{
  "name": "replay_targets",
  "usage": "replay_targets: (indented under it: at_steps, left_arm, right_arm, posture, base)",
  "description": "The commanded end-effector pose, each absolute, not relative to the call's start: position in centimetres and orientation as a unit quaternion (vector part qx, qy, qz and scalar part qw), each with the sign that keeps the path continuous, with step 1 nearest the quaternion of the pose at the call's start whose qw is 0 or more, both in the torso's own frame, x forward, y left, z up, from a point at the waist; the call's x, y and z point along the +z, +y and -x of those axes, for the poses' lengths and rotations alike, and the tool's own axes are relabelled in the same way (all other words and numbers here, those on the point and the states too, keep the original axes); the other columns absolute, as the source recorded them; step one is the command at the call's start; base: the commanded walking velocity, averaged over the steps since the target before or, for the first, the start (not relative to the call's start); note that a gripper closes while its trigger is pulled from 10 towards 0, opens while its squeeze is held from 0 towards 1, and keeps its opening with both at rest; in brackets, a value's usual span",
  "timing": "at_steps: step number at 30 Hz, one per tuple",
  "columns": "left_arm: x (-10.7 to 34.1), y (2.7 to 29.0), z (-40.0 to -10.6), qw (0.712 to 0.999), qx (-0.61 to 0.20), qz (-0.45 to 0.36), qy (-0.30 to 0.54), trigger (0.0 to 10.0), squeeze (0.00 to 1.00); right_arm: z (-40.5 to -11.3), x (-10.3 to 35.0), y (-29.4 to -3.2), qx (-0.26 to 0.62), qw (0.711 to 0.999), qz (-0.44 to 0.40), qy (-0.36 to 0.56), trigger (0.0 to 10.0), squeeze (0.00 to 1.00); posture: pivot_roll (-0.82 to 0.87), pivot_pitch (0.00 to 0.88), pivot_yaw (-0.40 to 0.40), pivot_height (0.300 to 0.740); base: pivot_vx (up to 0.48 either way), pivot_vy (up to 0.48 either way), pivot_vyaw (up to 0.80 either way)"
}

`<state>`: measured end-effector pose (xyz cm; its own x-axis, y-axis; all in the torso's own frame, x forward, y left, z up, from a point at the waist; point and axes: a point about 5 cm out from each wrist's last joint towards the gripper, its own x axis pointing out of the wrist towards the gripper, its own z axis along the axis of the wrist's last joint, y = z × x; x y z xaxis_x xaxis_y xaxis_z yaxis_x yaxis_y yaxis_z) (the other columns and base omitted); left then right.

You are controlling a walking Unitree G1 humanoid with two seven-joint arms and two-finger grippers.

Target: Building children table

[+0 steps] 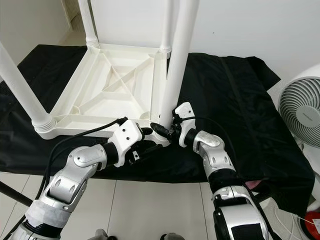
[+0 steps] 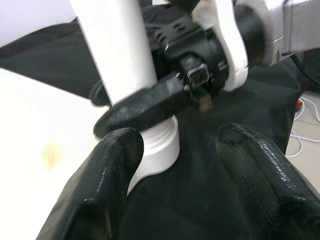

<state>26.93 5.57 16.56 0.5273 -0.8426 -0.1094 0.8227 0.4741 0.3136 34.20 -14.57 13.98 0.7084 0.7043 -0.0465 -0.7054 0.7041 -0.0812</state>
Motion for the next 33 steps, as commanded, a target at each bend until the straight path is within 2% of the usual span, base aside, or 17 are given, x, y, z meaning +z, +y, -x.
replay_targets:
  at_steps: [1, 10, 11, 15, 17, 18, 20, 29, 30, 32, 33]
  left_arm:
    - [16.7, 5.7, -27.0, 0.874, -0.455, -0.166, -0.034, 10.0, 0.00]
    - [16.6, 5.9, -26.9, 0.874, -0.456, -0.166, -0.031, 10.0, 0.00]
    - [16.6, 5.8, -26.8, 0.872, -0.458, -0.167, -0.029, 10.0, 0.00]
    - [16.5, 5.7, -26.9, 0.870, -0.462, -0.170, -0.027, 10.0, 0.00]
    - [16.5, 5.7, -26.9, 0.870, -0.462, -0.170, -0.027, 10.0, 0.00]
    - [16.5, 5.6, -26.9, 0.868, -0.465, -0.172, -0.027, 10.0, 0.00]
    - [16.6, 5.5, -27.0, 0.867, -0.466, -0.173, -0.028, 10.0, 0.00]
    - [16.4, 5.3, -26.8, 0.864, -0.472, -0.174, -0.027, 10.0, 0.00]
    - [16.4, 5.3, -26.8, 0.864, -0.472, -0.174, -0.028, 10.0, 0.00]
    - [16.4, 5.3, -26.8, 0.864, -0.472, -0.174, -0.028, 10.0, 0.00]
    - [16.5, 5.3, -26.8, 0.864, -0.472, -0.174, -0.028, 10.0, 0.00]
  right_arm:
    - [-34.1, 13.8, -16.2, 0.335, 0.941, 0.036, 0.015, 0.0, 0.00]
    - [-33.2, 14.5, -16.1, 0.222, 0.974, 0.042, 0.015, 0.0, 0.00]
    - [-32.5, 14.5, -14.9, 0.137, 0.991, 0.006, 0.010, 0.0, 0.00]
    - [-31.6, 13.8, -13.5, 0.079, 0.997, -0.014, 0.014, 0.0, 0.00]
    - [-31.6, 13.8, -13.5, 0.079, 0.997, -0.014, 0.014, 0.0, 0.00]
    - [-30.8, 13.1, -11.6, 0.046, 0.999, -0.020, 0.016, 0.0, 0.00]
    - [-30.4, 13.1, -10.6, 0.036, 0.999, -0.021, 0.010, 0.0, 0.00]
    - [-30.4, 13.8, -11.5, 0.013, 1.000, -0.018, 0.015, 0.0, 0.00]
    - [-30.3, 13.8, -11.4, 0.020, 0.999, -0.021, 0.015, 5.9, 0.00]
    - [-30.3, 13.8, -11.4, 0.020, 0.999, -0.021, 0.015, 5.9, 0.00]
    - [-30.3, 13.8, -11.3, 0.023, 0.999, -0.023, 0.015, 8.0, 0.09]
  posture:
    - [-0.10, 0.067, -0.017, 0.740]
    - [-0.11, 0.082, -0.010, 0.740]
    - [-0.12, 0.083, -0.002, 0.740]
    - [-0.12, 0.084, -0.001, 0.740]
    - [-0.12, 0.084, -0.001, 0.740]
    - [-0.12, 0.075, 0.003, 0.740]
    - [-0.12, 0.072, 0.003, 0.740]
    - [-0.12, 0.061, 0.001, 0.740]
    - [-0.12, 0.053, -0.001, 0.740]
    - [-0.12, 0.053, -0.001, 0.740]
    - [-0.12, 0.053, -0.001, 0.740]
  base:
    - [0.000, 0.000, 0.00]
    - [0.000, 0.000, 0.00]
    - [0.000, 0.000, 0.00]
    - [0.000, 0.000, 0.00]
    - [0.000, 0.000, 0.00]
    - [0.000, 0.000, 0.00]
    - [0.000, 0.000, 0.00]
    - [0.000, 0.000, 0.00]
    - [0.000, 0.000, 0.00]
    - [0.000, 0.000, 0.00]
    - [0.000, 0.000, 0.00]
